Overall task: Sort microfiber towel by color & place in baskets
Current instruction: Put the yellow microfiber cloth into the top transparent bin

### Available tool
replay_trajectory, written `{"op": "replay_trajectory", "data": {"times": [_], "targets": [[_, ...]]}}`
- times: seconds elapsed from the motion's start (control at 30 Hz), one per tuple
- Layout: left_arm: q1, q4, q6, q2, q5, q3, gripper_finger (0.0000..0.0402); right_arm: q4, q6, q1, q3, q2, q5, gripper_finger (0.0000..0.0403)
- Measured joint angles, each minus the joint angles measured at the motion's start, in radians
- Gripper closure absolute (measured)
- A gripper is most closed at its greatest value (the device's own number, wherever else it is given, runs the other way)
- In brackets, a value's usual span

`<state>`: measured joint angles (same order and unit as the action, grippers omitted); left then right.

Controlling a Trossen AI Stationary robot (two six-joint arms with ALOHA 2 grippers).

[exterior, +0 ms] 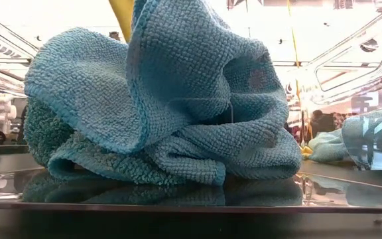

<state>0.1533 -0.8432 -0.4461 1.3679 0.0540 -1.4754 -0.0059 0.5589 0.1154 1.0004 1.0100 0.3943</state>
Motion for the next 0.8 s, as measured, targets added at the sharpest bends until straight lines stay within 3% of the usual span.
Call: {"op": "replay_trajectory", "data": {"times": [0.57, 0.8], "targets": [[-0.142, 0.001, 0.103, 0.293, -0.037, 0.000, 0.0392, -0.069, 0.008, 0.075, 0.000, 0.000, -0.030, 0.0188], [-0.181, 0.030, 0.157, 0.396, -0.121, 0.000, 0.0387, -0.117, 0.009, 0.116, 0.000, 0.000, -0.061, 0.0188]]}}
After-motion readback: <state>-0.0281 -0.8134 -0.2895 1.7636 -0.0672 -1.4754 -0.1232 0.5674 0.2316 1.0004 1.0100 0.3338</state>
